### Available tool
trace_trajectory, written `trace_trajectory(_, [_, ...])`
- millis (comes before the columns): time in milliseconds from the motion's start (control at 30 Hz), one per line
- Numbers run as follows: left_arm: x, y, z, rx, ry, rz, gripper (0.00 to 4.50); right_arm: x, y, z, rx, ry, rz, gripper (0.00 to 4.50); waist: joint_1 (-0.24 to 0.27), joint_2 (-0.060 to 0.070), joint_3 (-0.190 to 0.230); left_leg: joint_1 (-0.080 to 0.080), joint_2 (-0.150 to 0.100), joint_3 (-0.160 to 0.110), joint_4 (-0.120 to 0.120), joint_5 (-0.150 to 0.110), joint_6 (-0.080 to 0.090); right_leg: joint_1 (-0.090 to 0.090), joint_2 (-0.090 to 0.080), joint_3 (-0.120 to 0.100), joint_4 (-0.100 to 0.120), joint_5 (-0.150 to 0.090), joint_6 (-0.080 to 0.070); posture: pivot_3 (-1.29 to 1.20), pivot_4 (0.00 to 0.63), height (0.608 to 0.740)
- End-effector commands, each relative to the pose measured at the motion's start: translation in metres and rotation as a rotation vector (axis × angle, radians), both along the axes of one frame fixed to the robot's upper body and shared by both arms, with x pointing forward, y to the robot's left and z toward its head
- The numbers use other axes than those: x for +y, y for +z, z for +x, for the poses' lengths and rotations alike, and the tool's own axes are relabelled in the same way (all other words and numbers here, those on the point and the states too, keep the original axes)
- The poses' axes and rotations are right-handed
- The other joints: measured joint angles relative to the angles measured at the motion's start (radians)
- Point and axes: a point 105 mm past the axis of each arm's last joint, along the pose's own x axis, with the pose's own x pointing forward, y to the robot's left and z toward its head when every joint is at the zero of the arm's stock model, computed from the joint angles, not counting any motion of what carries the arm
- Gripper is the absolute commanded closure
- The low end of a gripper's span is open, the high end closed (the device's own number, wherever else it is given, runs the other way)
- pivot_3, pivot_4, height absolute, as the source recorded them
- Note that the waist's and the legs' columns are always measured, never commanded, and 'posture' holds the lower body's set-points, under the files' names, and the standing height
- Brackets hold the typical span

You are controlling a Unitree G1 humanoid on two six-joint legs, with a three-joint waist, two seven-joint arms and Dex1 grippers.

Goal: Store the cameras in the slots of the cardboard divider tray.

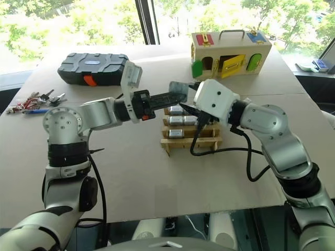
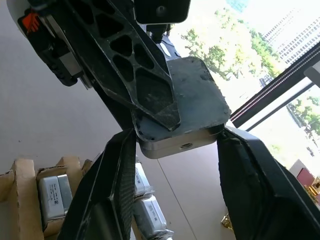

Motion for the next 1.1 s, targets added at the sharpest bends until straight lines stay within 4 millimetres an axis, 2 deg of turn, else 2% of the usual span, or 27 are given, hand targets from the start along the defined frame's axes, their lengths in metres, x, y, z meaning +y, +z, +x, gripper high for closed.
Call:
trace_trajectory(33, [0.001, 0.013, -0.001, -0.051, 0.011, -0.013, 2.70, 0.006, 0.015, -0.009, -0.037, 0.061, 0.027, 2.63, -0.001, 0.000, 0.000, 0.000, 0.000, 0.000, 0.000, 0.000, 0.000, 0.000, 0.000, 0.000, 0.000, 0.000, 0.000, 0.00, 0.150, 0.740])
trace_trajectory(67, [0.001, 0.016, -0.001, -0.056, 0.010, -0.018, 3.16, 0.006, 0.014, -0.010, -0.026, 0.070, 0.032, 2.63, -0.001, 0.000, 0.000, 0.000, 0.000, 0.000, 0.000, 0.000, 0.000, 0.000, 0.000, 0.000, 0.000, 0.000, 0.000, 0.00, 0.150, 0.740])
trace_trajectory(100, [0.002, 0.018, -0.001, -0.061, 0.008, -0.020, 3.67, 0.006, 0.013, -0.011, -0.007, 0.076, 0.042, 2.17, 0.000, 0.000, 0.000, 0.000, 0.000, 0.000, 0.000, 0.000, 0.000, 0.000, 0.000, 0.000, 0.000, 0.000, 0.000, 0.00, 0.150, 0.740])
trace_trajectory(233, [0.004, 0.026, 0.000, -0.102, 0.001, -0.004, 3.68, -0.003, 0.005, -0.010, 0.019, 0.057, 0.053, 0.31, 0.001, 0.000, 0.000, 0.000, 0.000, 0.000, 0.000, 0.000, 0.000, 0.000, 0.000, 0.000, 0.000, 0.000, 0.000, 0.00, 0.150, 0.740])
trace_trajectory(267, [0.004, 0.027, 0.000, -0.117, -0.001, 0.010, 3.68, -0.008, 0.001, -0.009, 0.019, 0.038, 0.051, 0.01, 0.002, 0.000, 0.000, 0.000, 0.000, 0.000, 0.000, 0.000, 0.000, 0.000, 0.000, 0.000, 0.000, 0.000, 0.000, 0.00, 0.150, 0.740])
trace_trajectory(333, [0.005, 0.030, 0.002, -0.164, -0.002, 0.052, 3.68, -0.021, -0.009, -0.010, 0.038, 0.001, 0.041, 0.00, 0.002, 0.000, 0.000, 0.000, 0.000, 0.000, 0.000, 0.000, 0.000, 0.000, 0.000, -0.001, -0.001, -0.001, -0.001, 0.00, 0.150, 0.740])
trace_trajectory(467, [0.003, 0.030, 0.011, -0.275, 0.000, 0.140, 3.68, -0.047, -0.028, -0.025, 0.103, -0.040, 0.033, 0.00, 0.002, 0.000, 0.000, -0.002, -0.001, 0.000, 0.000, 0.000, 0.000, 0.000, 0.000, -0.001, -0.003, -0.002, -0.003, 0.00, 0.150, 0.740])
trace_trajectory(567, [-0.002, 0.026, 0.020, -0.389, 0.005, 0.220, 3.68, -0.064, -0.034, -0.037, 0.158, -0.080, 0.083, 0.00, 0.001, 0.000, 0.000, -0.001, -0.001, 0.000, -0.001, 0.000, 0.000, 0.000, 0.000, -0.001, -0.003, -0.002, -0.003, 0.00, 0.150, 0.740])
trace_trajectory(700, [-0.010, 0.013, 0.023, -0.511, -0.100, 0.321, 3.68, -0.083, -0.037, -0.046, 0.203, -0.150, 0.160, 0.00, 0.000, 0.000, 0.000, -0.001, 0.000, 0.000, -0.002, -0.002, 0.002, 0.000, 0.001, -0.001, -0.003, -0.002, -0.003, 0.00, 0.150, 0.740])
trace_trajectory(833, [-0.014, -0.005, 0.031, -0.561, -0.225, 0.413, 3.68, -0.094, -0.043, -0.052, 0.231, -0.202, 0.178, 0.00, 0.002, 0.000, 0.000, 0.000, 0.001, 0.001, -0.002, -0.003, 0.005, 0.000, 0.000, 0.000, -0.003, -0.002, -0.003, 0.00, 0.150, 0.740])
trace_trajectory(967, [-0.022, -0.024, 0.046, -0.585, -0.308, 0.499, 3.68, -0.095, -0.045, -0.063, 0.251, -0.220, 0.198, 0.00, 0.005, -0.001, 0.001, -0.002, 0.001, -0.001, -0.002, -0.003, 0.005, -0.001, 0.000, -0.001, -0.004, -0.002, -0.003, 0.00, 0.150, 0.740])
trace_trajectory(1100, [-0.030, -0.034, 0.047, -0.588, -0.417, 0.531, 3.68, -0.097, -0.044, -0.069, 0.251, -0.239, 0.211, 0.00, 0.004, -0.001, 0.001, -0.004, 0.001, -0.001, -0.001, -0.005, 0.007, -0.001, 0.000, -0.002, -0.007, -0.002, -0.003, 0.00, 0.150, 0.740])
